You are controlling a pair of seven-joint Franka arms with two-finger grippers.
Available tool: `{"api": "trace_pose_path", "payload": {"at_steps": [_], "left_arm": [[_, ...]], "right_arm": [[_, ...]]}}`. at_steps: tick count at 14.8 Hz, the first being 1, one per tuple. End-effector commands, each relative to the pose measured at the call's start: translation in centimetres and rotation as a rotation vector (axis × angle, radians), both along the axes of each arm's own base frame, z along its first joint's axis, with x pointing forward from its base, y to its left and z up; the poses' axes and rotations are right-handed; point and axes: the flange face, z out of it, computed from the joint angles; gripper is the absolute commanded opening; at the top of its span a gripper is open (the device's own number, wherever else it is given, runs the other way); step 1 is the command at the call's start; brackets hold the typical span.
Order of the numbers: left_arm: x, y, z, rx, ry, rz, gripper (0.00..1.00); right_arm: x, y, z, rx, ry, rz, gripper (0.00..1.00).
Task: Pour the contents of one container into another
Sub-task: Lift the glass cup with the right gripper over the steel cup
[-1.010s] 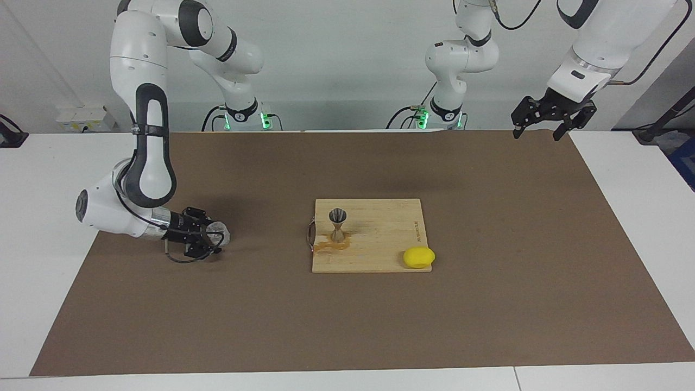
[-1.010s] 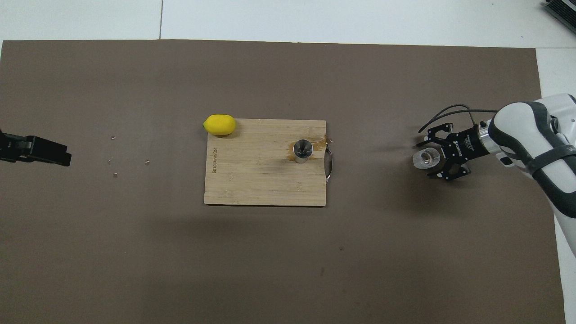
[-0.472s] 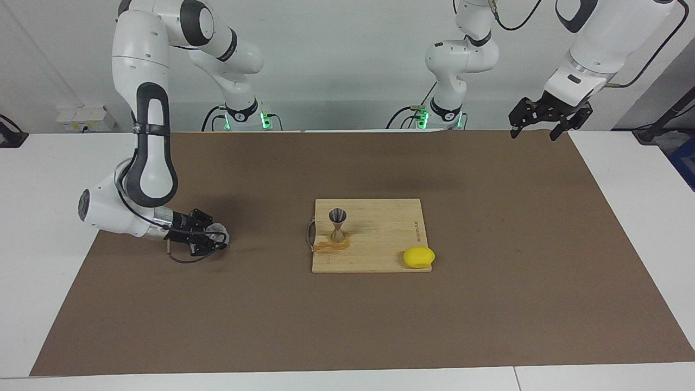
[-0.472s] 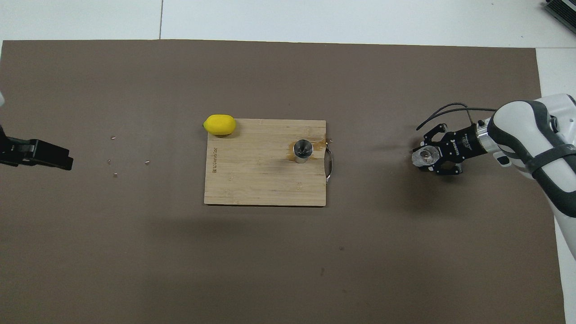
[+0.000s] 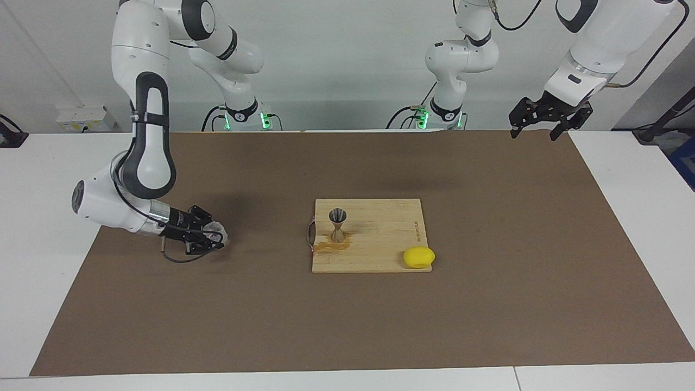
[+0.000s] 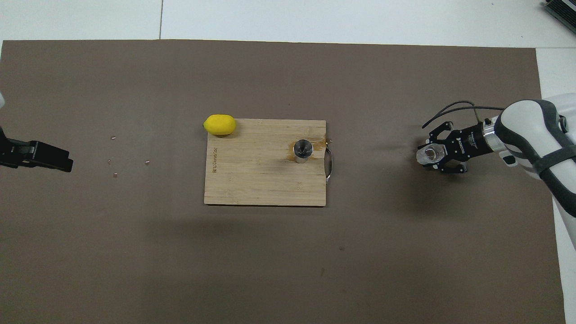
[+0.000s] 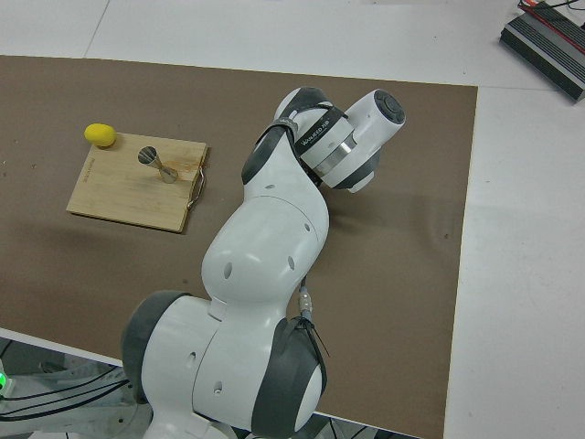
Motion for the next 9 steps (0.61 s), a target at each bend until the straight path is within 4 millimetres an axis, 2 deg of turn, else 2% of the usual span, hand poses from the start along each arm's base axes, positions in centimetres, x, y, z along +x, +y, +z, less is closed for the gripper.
{"api": "trace_pose_path", "payload": {"at_steps": [1, 5, 9], "left_arm": [[-0.6, 0.4, 0.1, 0.021, 0.009, -0.002, 1.0], [-0.6, 0.6, 0.1, 0.021, 0.008, 0.001, 1.0], [-0.6, 0.6, 0.1, 0.019, 0.008, 0.001, 1.0]], "right_arm": [[0.6, 3.6, 2.8, -0.024, -0.002, -0.073, 0.0], [1.7, 9.9, 5.9, -0.069, 0.027, -0.135, 0.0], [2.7, 14.9, 8.9, -0.142, 0.024, -0.148, 0.0]]}}
